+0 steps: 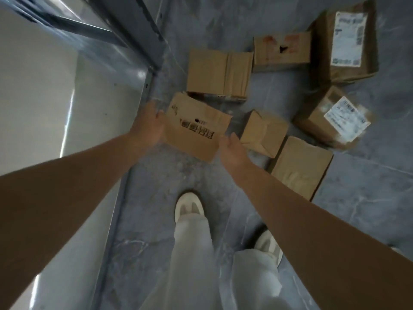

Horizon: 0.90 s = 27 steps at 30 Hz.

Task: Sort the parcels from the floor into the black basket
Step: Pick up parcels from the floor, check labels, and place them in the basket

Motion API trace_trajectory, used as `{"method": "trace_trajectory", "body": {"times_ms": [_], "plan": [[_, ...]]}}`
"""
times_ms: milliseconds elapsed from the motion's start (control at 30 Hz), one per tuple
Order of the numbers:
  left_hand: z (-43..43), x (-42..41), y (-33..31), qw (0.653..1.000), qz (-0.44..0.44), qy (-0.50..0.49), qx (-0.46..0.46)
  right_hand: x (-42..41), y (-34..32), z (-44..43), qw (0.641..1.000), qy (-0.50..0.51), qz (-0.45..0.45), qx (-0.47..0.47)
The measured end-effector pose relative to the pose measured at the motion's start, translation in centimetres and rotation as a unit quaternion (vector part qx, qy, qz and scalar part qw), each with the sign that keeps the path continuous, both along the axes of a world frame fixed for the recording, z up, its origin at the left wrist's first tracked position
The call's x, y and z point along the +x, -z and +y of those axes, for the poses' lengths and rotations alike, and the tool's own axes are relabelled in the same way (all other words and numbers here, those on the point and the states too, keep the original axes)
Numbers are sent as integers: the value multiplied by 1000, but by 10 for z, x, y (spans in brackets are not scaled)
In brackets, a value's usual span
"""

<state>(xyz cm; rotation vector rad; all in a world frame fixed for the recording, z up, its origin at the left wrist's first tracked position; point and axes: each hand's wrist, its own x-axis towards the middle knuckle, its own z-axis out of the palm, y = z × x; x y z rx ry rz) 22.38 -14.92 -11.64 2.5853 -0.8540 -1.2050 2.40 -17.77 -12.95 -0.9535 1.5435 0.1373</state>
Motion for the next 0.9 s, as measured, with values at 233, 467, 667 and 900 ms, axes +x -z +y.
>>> {"method": "trace_trajectory", "body": {"times_ms": [233, 467, 667, 900], "plan": [[-9, -10, 25, 989, 71, -118, 46, 29, 10, -1, 986, 145, -60, 63], [-2, -31, -70, 977, 125, -169, 29, -11, -92, -25, 991, 110, -73, 7], [-58, -60, -231, 963, 165, -197, -80, -48, -255, -75, 988, 116, -75, -64], [-101, -84, -425, 923, 229, -235, -202, -81, -487, -124, 972, 131, -105, -164]]}}
